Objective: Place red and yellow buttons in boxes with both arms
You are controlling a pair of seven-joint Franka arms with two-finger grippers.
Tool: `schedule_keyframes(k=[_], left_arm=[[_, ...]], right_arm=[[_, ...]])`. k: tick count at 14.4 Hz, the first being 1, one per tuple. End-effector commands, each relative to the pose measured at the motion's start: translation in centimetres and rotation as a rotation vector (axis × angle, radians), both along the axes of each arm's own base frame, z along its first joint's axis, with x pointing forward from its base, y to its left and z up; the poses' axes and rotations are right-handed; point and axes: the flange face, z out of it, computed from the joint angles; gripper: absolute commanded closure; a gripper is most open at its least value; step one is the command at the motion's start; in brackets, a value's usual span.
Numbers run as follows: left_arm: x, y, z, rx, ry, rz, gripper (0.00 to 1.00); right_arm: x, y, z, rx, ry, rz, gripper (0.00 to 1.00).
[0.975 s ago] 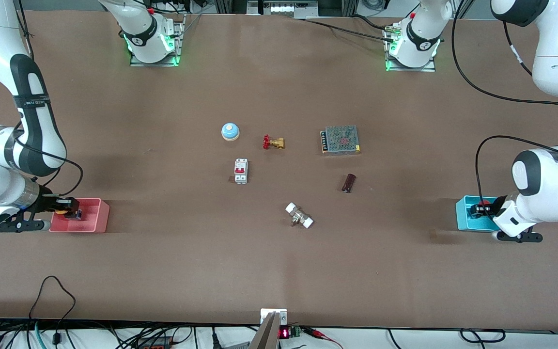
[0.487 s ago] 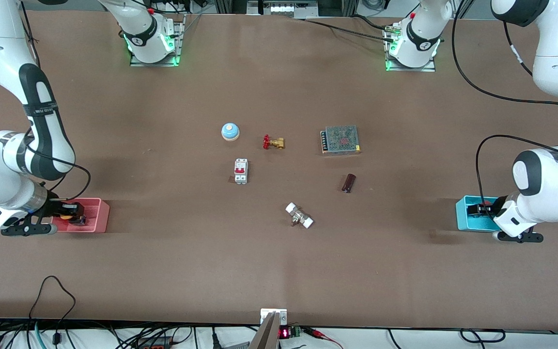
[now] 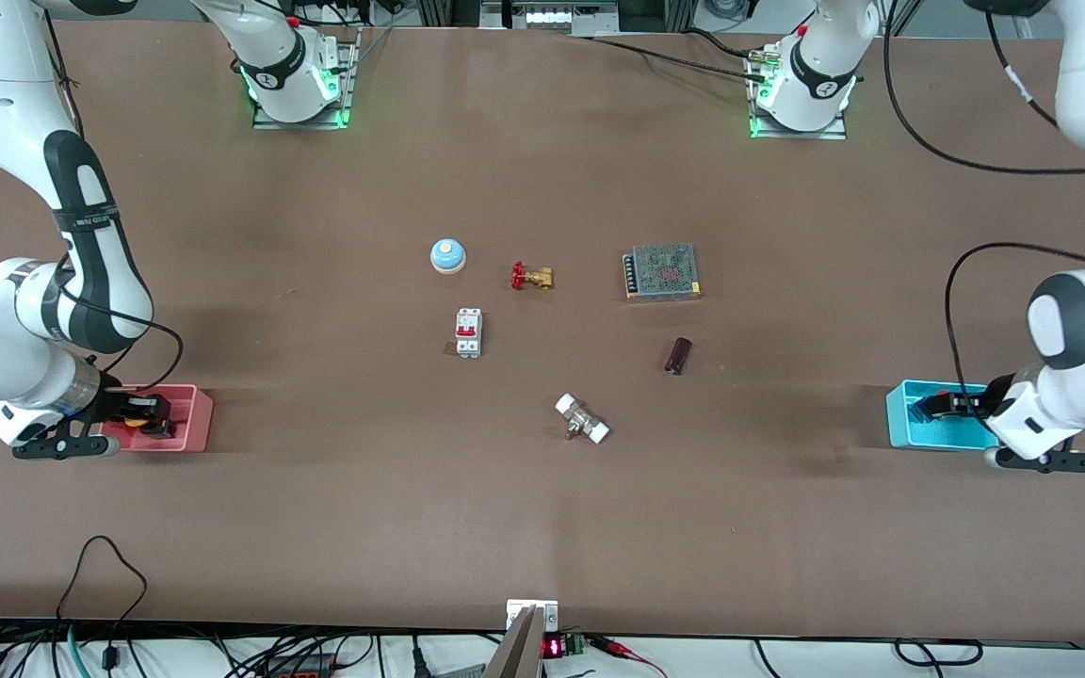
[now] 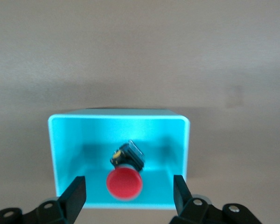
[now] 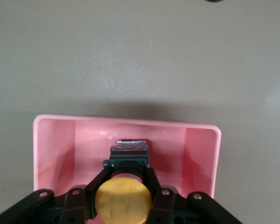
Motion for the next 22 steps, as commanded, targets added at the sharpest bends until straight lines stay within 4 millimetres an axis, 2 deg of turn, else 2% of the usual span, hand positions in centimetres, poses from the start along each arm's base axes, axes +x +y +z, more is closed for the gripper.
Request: schedule_keyframes(k=[1, 4, 6, 7, 8, 10, 11, 13, 15, 16, 17, 19, 21, 22], left_arm=[[-1.0, -2.6, 5.4, -0.013, 0.014, -0.035, 0.14], [-2.3, -5.5, 10.1, -0.018, 0.048, -0.073, 0.13], [-2.8, -7.4, 13.4, -0.021, 0.064, -0.097, 0.02], [-3.0, -8.5, 14.9, -0.022, 0.076, -0.099, 0.0], [-3.4, -9.6, 16.2, -0.02, 0.091, -0.082, 0.0], [-4.2, -11.9, 18.9, -0.014, 0.122, -0.042, 0.0], [-4.8, -13.1, 20.3, -0.012, 0.143, -0.032, 0.0], [-5.9, -14.9, 23.0, -0.005, 0.18, -0.014, 0.0], [-7.1, -17.5, 24.3, 0.002, 0.219, -0.013, 0.0], [-7.7, -18.1, 25.3, 0.008, 0.211, -0.015, 0.0], [-8.2, -18.4, 26.5, 0.013, 0.193, -0.018, 0.0], [-8.5, -18.3, 27.3, 0.011, 0.176, -0.016, 0.0], [-8.2, -18.2, 26.6, 0.008, 0.181, -0.01, 0.0], [-8.4, -18.6, 27.5, 0.016, 0.13, -0.013, 0.0]], right_arm=[[0.2, 0.6, -0.5, 0.017, 0.007, -0.001, 0.62], [0.0, 0.7, -0.7, 0.018, 0.011, -0.001, 0.43], [0.0, 0.8, -0.7, 0.02, 0.011, 0.001, 0.18], [0.0, 0.8, -0.7, 0.019, 0.011, 0.003, 0.06], [0.0, 0.8, -0.6, 0.02, 0.011, 0.004, 0.0], [0.0, 1.0, 0.9, 0.024, 0.017, 0.012, 0.0], [-0.3, 1.1, 2.2, 0.03, 0.039, 0.015, 0.0], [-1.0, 1.8, 6.8, 0.044, 0.077, 0.02, 0.0], [-2.3, 3.1, 12.6, 0.057, 0.105, 0.036, 0.0], [-2.9, 3.6, 15.4, 0.061, 0.107, 0.041, 0.0], [-3.7, 4.5, 18.9, 0.054, 0.105, 0.058, 0.0], [-5.9, 5.4, 24.7, 0.05, 0.1, 0.047, 0.0], [-8.1, 6.7, 28.8, 0.03, 0.113, 0.054, 0.0], [-9.1, 7.2, 30.0, 0.026, 0.128, 0.05, 0.0]])
